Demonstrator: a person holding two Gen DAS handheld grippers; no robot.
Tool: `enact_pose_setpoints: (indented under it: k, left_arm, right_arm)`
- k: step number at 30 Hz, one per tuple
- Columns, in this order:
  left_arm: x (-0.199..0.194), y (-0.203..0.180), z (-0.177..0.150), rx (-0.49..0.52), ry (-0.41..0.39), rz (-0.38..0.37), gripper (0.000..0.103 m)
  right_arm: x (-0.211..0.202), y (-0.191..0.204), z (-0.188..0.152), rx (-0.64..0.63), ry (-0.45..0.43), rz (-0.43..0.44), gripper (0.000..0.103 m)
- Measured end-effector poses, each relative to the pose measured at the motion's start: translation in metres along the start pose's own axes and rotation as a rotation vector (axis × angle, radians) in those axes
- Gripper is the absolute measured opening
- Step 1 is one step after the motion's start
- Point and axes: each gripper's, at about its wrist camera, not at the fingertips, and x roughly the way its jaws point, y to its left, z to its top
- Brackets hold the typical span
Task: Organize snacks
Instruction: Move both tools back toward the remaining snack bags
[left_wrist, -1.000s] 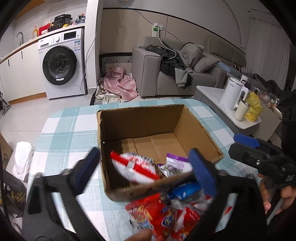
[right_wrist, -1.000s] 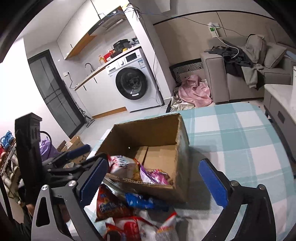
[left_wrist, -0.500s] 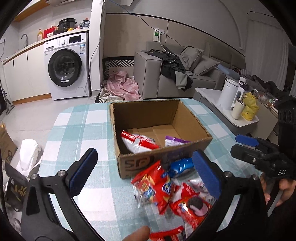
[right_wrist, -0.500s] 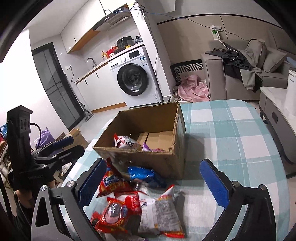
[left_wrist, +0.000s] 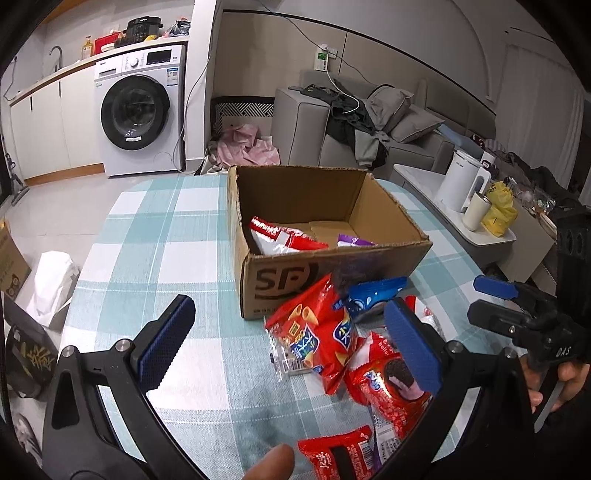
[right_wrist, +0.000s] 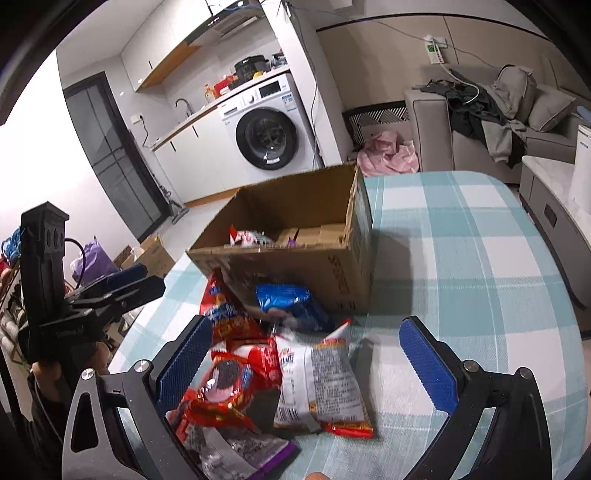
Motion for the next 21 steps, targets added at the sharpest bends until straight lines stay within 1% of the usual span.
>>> enact_pose_setpoints:
  k: [8,11,14,17,21]
  left_arm:
    - [0.013,-0.007,-0.005,0.020,0.025,0.018,0.102]
    - [0.018,-0.010,-0.009,0.026,0.019,0.008,0.102]
    - [0.027,-0.009,-0.012,0.023,0.046,0.002,0.102]
    - [0.041,-0.008,-0.014,0.016,0.101,-0.022,0.102]
    - [0.055,-0.007,-0.018,0.021,0.127,-0.021,0.102]
  right_arm:
    - [0.007,-0.001,-0.014,-0.015,0.024,-0.010,0.103]
    - [0.013,-0.005,-0.018,-0.005,0.041,-0.009,0.103]
    - [0.019,-0.010,-0.022,0.009,0.064,-0.012,0.103]
    - [0.024,-0.015,-0.027,0.025,0.079,0.006,0.102]
    - [0.033,-0.021,-0.033,0.039,0.111,0.020,0.099]
